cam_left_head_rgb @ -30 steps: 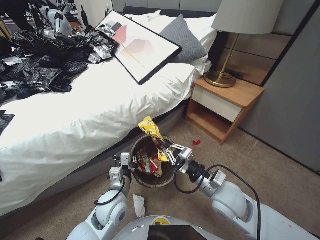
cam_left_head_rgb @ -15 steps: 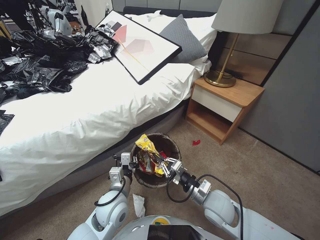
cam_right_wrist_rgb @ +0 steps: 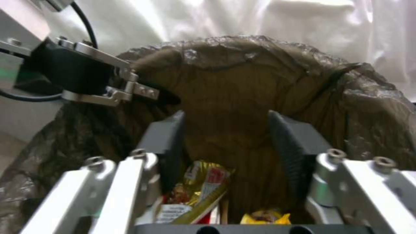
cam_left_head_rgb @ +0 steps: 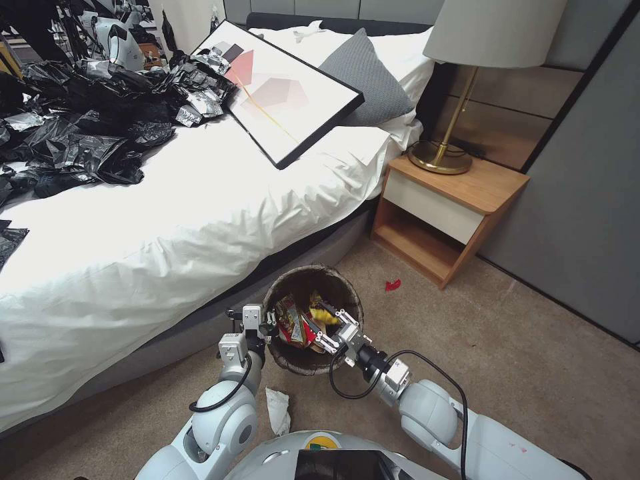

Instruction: Pick up the trash bin, then pick up the garbage from the floor and place it into the trash bin.

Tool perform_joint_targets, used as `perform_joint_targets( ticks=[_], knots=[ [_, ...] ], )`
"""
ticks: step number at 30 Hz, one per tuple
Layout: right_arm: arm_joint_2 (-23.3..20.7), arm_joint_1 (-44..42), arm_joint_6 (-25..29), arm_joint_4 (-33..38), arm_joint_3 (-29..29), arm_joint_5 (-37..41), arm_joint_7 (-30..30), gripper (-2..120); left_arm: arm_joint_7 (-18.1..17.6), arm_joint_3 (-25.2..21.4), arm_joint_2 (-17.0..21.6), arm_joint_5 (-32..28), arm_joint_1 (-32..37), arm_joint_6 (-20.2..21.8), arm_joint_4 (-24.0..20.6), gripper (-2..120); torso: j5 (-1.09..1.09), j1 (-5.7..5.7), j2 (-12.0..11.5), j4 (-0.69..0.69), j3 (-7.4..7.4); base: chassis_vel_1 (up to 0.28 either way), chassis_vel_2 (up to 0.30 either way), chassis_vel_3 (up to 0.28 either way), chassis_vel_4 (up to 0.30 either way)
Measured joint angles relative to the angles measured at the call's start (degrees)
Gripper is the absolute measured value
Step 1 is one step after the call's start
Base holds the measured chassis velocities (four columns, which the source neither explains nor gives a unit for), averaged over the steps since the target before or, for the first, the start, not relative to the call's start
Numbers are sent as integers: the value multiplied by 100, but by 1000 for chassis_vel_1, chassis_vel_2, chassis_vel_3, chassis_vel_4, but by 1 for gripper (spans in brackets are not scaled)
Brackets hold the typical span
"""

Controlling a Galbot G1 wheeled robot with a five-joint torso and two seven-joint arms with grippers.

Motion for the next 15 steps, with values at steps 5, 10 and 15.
perform_joint_targets(
  ticks=[5, 10, 15],
  knots=[
    [78, 10, -21, -45, -1, -27, 64, 74, -1, 5, -7, -9, -9, -6, 18, 2, 0, 0, 0, 0, 0, 0, 0, 0, 0],
    [156, -39, -29, 83, 104, -28, 157, 89, -3, 12, -12, -22, -17, -6, 38, 2, 0, 0, 0, 0, 0, 0, 0, 0, 0],
    [192, -191, -335, 729, 712, 331, 616, 100, 2, 20, -2, -26, -14, -7, 59, 2, 0, 0, 0, 0, 0, 0, 0, 0, 0]
  ],
)
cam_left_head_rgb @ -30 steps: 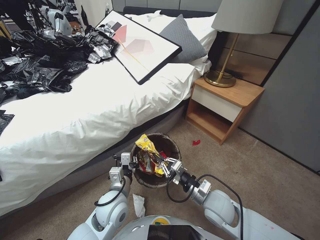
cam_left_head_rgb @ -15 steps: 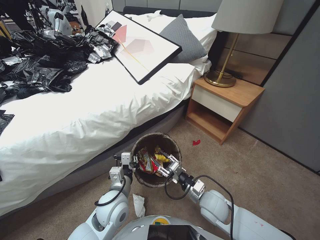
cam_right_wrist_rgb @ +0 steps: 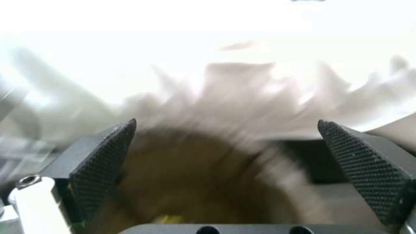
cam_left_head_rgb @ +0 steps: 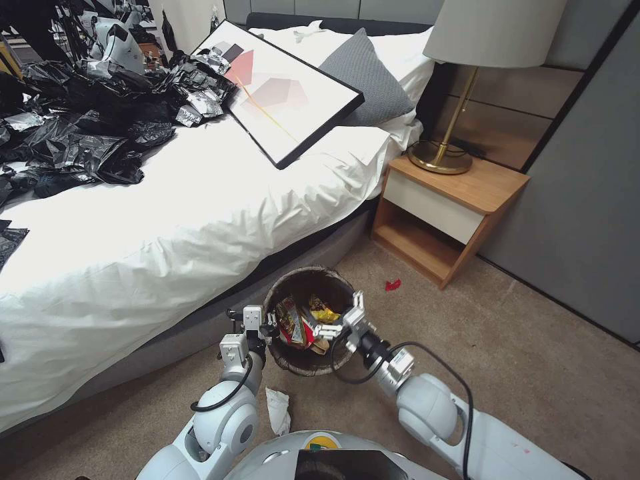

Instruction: Pick up the trash bin, then pick up the garbage from the floor and place it into the trash bin.

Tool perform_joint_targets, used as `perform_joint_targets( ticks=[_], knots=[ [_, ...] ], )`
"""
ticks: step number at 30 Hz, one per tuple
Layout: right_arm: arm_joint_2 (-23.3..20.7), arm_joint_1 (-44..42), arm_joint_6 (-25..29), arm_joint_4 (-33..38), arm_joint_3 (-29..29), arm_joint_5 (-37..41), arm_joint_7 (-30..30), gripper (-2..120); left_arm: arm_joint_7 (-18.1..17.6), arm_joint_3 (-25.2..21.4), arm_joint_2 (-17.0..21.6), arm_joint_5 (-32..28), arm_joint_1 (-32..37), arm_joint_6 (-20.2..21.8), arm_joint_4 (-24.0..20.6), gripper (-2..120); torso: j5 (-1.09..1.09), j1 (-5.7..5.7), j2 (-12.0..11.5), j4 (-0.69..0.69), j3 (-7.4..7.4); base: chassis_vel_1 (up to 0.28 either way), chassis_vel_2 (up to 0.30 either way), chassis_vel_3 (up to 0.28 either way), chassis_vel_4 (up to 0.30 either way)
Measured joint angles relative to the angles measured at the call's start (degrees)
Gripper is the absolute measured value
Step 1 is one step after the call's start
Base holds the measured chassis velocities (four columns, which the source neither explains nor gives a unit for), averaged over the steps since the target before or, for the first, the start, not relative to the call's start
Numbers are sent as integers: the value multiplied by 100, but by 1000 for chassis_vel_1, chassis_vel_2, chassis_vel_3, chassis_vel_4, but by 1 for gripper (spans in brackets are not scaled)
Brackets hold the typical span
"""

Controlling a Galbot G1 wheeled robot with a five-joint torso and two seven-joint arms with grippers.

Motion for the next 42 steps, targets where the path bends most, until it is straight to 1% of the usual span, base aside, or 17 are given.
perform_joint_targets(
  ticks=[1, 3, 5, 6, 7, 8, 9, 11, 13, 14, 17, 21, 22, 24, 30, 36, 42],
  knots=[
    [-12, -22, -96, 129, 201, 105, 175, 100, 3, 0, 4, 0, 4, -4, 2, 2, 0, 0, 0, 0, 0, 0, 0, 0, 0],
    [-16, -38, -142, 184, 300, 153, 264, 100, 6, -1, 7, 0, 7, -6, 6, 2, 0, 0, 0, 0, 0, 0, 0, 0, 0],
    [10, -166, -531, 412, 892, 346, 740, 100, 19, -2, 11, 15, 6, -10, 28, 2, 0, 0, 0, 0, 0, 0, 0, 0, 0],
    [10, -166, -531, 412, 892, 346, 740, 100, 19, -2, 11, 15, 6, -10, 28, 2, 0, 0, 0, 0, 0, 0, 0, 0, 0],
    [32, -209, -622, 455, 1028, 409, 866, 100, 22, -1, 9, 21, 4, -11, 35, 2, 0, 0, 0, 0, 0, 0, 0, 0, 0],
    [97, -312, -781, 514, 1318, 509, 1090, 100, 28, -1, 5, 32, 0, -13, 46, 2, 1, 0, 0, 0, 0, 0, 0, 0, 0],
    [97, -312, -781, 514, 1318, 509, 1090, 100, 28, -1, 5, 32, 0, -13, 46, 2, 1, 0, 0, 0, 0, 0, 0, 0, 0],
    [209, -498, -921, 547, 1804, 627, 1297, 100, 43, -17, -1, 60, 6, -20, 56, 2, 0, 0, 0, 0, 0, 0, 0, 0, 0],
    [300, -717, -955, 553, 2223, 692, 1351, 100, 53, -32, 1, 78, 13, -29, 64, 2, 1, 0, 0, 0, 0, 0, 0, 0, 0],
    [300, -717, -955, 553, 2223, 692, 1351, 100, 53, -32, 1, 78, 13, -29, 64, 2, 1, 0, 0, 0, 0, 0, 0, 0, 0],
    [443, -1124, -924, 501, 2760, 610, 1364, 100, 68, -43, 14, 92, 10, -30, 95, 2, 0, 0, 0, -1, 0, 0, 0, 0, 0],
    [629, -1474, -790, 347, 2965, 312, 1409, 100, 74, -46, 17, 89, -10, -30, 122, 2, 0, 0, 0, 0, 0, 0, 0, 0, 0],
    [629, -1474, -790, 347, 2965, 312, 1409, 100, 74, -46, 17, 89, -10, -30, 122, 2, 0, 0, 0, 0, 0, 0, 0, 0, 0],
    [800, -1713, -690, 255, 3045, 101, 1414, 100, 77, -46, 14, 77, -25, -27, 128, 2, 0, 0, 0, 0, 0, 0, 0, 0, 0],
    [1080, -2105, -461, 110, 3118, -268, 1375, 100, 90, -46, 17, 69, -16, -17, 127, 2, 0, 0, 0, 0, 0, 0, 0, 0, 0],
    [1223, -2495, -183, -73, 3142, -504, 1316, 100, 91, -45, -2, 69, -15, -17, 126, 2, 0, 0, 0, -1, 0, 0, 0, 0, 0],
    [1267, -2558, -106, -152, 3167, -526, 1304, 100, 92, -21, -25, 75, 2, -17, 114, 2, 0, 0, 0, 0, 0, 0, 0, 0, 0]
  ],
)
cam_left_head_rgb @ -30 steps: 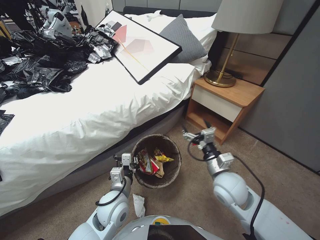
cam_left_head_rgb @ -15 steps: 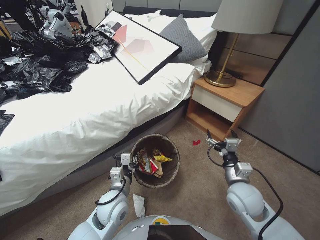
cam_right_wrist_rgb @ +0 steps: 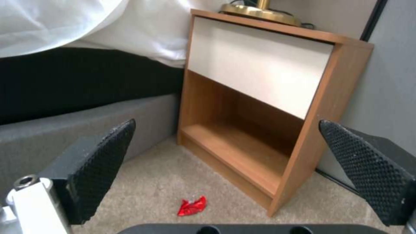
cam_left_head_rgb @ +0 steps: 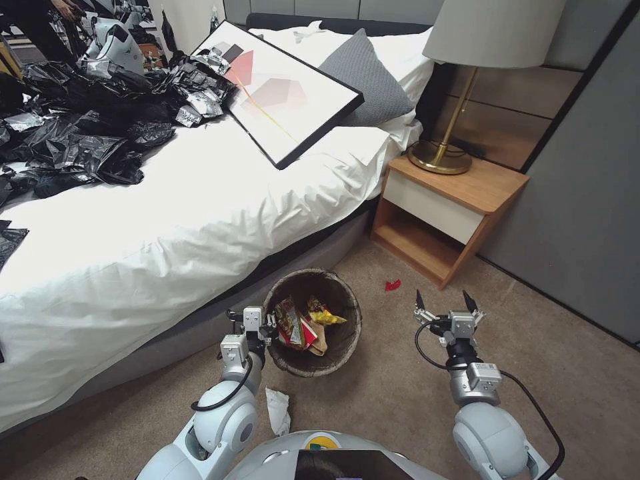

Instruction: Pick up the trash bin, then pick up the garbage from the floor and place it into the trash bin.

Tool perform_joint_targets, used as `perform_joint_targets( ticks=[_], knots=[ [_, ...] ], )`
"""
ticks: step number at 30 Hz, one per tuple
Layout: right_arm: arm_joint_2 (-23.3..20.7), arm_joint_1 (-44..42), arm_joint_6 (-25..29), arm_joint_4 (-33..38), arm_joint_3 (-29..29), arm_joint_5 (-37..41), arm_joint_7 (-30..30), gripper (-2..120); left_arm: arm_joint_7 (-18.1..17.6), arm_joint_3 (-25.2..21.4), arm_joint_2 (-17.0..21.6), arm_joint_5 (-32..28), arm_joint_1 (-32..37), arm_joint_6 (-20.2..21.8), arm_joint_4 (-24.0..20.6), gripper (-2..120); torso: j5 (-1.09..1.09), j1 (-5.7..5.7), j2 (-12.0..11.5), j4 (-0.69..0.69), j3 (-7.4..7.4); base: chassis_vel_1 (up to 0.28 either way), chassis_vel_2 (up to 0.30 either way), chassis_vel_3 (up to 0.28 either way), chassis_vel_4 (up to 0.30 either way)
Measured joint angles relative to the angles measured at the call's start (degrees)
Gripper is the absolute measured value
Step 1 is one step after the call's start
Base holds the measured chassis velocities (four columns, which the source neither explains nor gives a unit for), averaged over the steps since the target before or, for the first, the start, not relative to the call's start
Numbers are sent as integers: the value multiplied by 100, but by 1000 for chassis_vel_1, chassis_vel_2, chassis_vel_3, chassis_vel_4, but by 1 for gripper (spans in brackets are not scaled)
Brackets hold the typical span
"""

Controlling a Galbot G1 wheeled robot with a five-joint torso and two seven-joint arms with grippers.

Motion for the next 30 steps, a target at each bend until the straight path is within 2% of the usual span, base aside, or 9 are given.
perform_joint_targets(
  ticks=[13, 30],
  knots=[
    [16, 40, 2, -17, -35, 8, -30, 100, 1, -1, -28, 16, 23, 3, -25, 2, 0, 0, 0, 0, 0, 0, 0, 0, 0],
    [77, 137, 28, -33, -119, -136, 101, 100, 11, -1, -54, 55, 93, 3, -83, 2, 0, 1, 0, 0, 1, -145, 129, 134, -129]
  ],
)
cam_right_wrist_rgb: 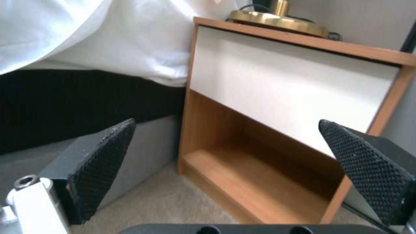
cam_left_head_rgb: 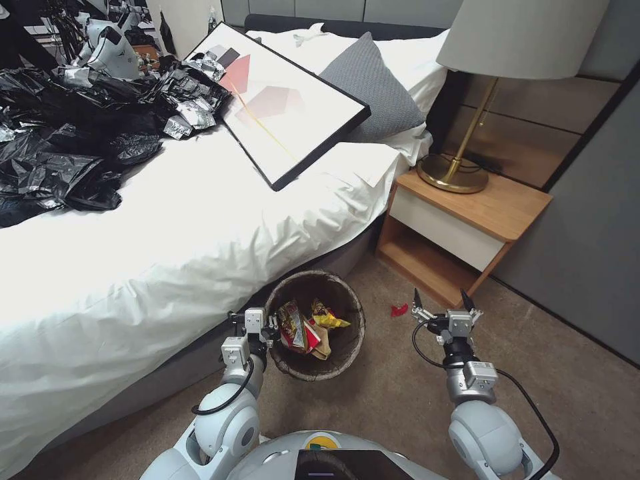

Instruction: Pick up the trash bin, then pick up the garbage from the floor and place it into the trash bin.

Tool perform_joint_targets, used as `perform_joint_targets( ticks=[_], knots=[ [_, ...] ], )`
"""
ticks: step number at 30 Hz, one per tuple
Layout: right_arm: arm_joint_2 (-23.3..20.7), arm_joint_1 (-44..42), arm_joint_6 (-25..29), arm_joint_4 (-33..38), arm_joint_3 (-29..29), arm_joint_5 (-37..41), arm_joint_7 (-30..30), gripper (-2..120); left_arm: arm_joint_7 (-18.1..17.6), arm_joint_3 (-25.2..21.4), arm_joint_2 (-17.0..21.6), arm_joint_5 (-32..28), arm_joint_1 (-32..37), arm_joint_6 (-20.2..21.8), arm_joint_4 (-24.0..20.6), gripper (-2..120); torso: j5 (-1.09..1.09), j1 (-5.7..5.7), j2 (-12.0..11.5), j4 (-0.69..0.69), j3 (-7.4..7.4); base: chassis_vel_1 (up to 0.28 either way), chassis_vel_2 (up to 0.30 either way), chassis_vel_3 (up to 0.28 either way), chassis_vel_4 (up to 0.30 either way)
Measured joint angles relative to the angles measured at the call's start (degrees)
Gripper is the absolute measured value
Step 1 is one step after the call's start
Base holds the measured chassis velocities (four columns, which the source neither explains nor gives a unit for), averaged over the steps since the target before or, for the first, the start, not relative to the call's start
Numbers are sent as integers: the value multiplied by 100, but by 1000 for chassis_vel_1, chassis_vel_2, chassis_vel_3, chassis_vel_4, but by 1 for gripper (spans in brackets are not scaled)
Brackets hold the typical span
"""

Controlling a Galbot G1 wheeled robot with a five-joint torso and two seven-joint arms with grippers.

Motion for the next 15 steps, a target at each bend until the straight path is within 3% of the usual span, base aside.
perform_joint_targets(
  ticks=[15],
  knots=[
    [-94, 14, -68, 37, 10, 26, 16, 100, 6, 9, 5, 38, 54, -5, -39, 2, 0, 0, 0, -1, -1, -16, 16, 13, -14]
  ],
)
